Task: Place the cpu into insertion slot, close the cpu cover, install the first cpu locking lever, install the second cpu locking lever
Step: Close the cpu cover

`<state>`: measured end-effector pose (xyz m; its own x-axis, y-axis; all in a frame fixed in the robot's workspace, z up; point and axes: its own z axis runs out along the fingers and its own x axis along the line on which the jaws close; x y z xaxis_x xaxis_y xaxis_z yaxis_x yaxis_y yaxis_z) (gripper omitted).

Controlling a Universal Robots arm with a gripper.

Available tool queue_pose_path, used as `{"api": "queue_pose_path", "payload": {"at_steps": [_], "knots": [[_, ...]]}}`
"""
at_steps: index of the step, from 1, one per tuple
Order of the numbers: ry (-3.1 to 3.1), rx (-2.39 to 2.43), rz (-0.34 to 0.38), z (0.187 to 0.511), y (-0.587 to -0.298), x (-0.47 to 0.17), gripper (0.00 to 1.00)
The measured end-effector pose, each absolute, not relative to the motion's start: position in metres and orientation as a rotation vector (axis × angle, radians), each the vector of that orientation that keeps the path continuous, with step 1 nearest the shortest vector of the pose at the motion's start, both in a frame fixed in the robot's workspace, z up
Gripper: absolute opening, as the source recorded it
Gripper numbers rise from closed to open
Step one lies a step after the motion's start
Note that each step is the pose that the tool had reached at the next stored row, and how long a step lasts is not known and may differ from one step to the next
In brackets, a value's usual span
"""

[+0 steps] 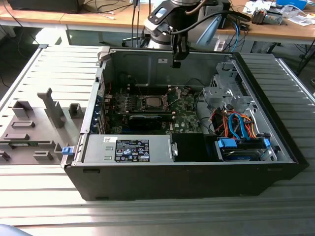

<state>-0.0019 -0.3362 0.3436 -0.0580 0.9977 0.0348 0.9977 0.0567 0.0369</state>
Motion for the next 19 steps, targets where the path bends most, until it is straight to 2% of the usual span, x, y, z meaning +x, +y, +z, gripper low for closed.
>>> {"api": "queue_pose_path", "payload": {"at_steps": [8, 12, 19], "knots": [[-2.270, -2.144, -0.052, 0.3412, -0.3363, 0.0054, 0.11], [-2.228, -2.107, 0.031, 0.3403, -0.3364, 0.0085, 0.11], [-2.228, -2.107, 0.031, 0.3402, -0.3364, 0.0086, 0.11]]}}
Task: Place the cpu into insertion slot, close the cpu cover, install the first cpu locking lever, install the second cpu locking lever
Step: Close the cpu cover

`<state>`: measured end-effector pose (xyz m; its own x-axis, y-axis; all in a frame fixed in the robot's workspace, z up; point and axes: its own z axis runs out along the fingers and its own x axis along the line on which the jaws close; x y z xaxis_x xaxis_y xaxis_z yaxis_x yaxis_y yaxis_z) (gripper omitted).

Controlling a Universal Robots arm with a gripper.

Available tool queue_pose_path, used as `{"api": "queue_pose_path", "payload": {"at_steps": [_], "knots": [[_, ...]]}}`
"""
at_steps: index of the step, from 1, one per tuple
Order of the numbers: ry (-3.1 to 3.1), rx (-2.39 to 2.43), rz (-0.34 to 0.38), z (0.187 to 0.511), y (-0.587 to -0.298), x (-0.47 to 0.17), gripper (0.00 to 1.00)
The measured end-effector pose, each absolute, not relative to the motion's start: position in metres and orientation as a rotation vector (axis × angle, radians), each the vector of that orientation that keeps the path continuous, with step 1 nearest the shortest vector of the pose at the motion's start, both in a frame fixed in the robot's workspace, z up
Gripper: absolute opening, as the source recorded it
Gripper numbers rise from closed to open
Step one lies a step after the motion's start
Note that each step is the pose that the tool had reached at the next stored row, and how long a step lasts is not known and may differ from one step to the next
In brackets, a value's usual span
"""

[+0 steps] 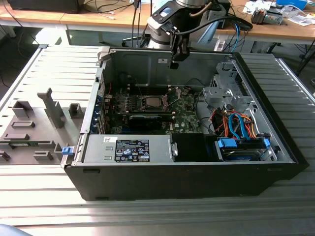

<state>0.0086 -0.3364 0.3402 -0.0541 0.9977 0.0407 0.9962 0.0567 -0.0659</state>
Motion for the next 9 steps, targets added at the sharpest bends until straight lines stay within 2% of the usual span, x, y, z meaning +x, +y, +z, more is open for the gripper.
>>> {"api": "queue_pose_path", "payload": {"at_steps": [9], "knots": [[-2.228, -2.107, 0.031, 0.3373, -0.3364, 0.0091, 0.11]]}}
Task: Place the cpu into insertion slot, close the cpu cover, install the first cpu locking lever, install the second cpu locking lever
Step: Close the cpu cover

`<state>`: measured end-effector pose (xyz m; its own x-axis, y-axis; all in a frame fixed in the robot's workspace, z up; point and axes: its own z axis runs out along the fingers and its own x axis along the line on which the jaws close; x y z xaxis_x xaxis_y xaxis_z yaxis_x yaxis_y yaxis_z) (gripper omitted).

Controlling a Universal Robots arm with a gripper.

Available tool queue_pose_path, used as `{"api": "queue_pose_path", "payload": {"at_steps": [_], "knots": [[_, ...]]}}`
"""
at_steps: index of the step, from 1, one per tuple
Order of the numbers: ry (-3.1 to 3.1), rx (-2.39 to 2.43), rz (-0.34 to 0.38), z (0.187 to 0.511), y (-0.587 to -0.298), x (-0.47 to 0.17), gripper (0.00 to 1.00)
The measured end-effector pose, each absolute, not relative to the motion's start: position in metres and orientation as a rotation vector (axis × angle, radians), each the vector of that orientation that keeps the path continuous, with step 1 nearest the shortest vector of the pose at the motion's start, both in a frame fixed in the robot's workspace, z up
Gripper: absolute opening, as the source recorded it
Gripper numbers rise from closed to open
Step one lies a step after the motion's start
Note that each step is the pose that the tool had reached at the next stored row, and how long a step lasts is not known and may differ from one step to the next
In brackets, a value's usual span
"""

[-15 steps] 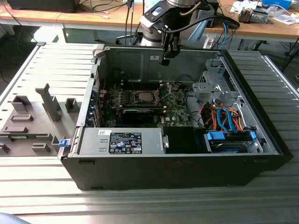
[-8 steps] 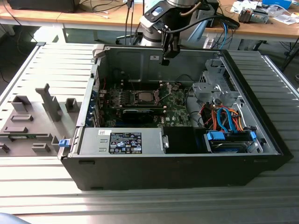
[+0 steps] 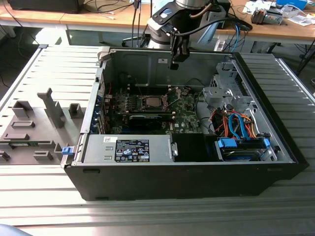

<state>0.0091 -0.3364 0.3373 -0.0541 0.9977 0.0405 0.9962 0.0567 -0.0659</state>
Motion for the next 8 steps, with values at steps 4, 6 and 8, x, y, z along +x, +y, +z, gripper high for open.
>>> {"api": "queue_pose_path", "payload": {"at_steps": [4, 6, 8], "knots": [[-2.228, -2.108, 0.031, 0.3359, -0.3364, 0.0096, 0.11], [-2.228, -2.107, 0.031, 0.3354, -0.3364, 0.0098, 0.11], [-2.228, -2.107, 0.031, 0.3350, -0.3364, 0.0100, 0.11]]}}
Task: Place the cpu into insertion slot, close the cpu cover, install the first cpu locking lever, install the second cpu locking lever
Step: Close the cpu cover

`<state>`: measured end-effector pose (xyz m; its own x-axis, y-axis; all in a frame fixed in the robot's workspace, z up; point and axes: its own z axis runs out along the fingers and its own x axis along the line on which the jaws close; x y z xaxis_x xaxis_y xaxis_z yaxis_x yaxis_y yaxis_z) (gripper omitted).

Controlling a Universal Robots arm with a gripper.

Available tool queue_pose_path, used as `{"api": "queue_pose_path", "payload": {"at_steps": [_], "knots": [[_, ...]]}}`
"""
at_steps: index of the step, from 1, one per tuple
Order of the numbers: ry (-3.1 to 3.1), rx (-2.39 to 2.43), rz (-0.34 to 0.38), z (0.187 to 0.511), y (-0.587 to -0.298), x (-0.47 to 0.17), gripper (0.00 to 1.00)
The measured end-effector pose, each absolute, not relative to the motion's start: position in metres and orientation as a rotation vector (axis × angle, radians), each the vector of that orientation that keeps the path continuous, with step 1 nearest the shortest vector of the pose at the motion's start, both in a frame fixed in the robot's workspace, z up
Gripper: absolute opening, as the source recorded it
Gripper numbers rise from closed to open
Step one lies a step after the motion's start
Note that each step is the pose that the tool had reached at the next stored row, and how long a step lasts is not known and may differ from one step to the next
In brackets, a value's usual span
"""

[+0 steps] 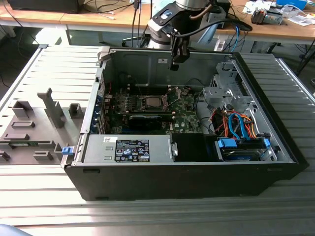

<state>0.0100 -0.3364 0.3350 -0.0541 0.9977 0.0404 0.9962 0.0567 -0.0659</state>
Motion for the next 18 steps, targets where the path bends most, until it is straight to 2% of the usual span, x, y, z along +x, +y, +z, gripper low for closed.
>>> {"api": "queue_pose_path", "payload": {"at_steps": [18], "knots": [[-2.228, -2.107, 0.031, 0.3315, -0.3364, 0.0116, 0.11]]}}
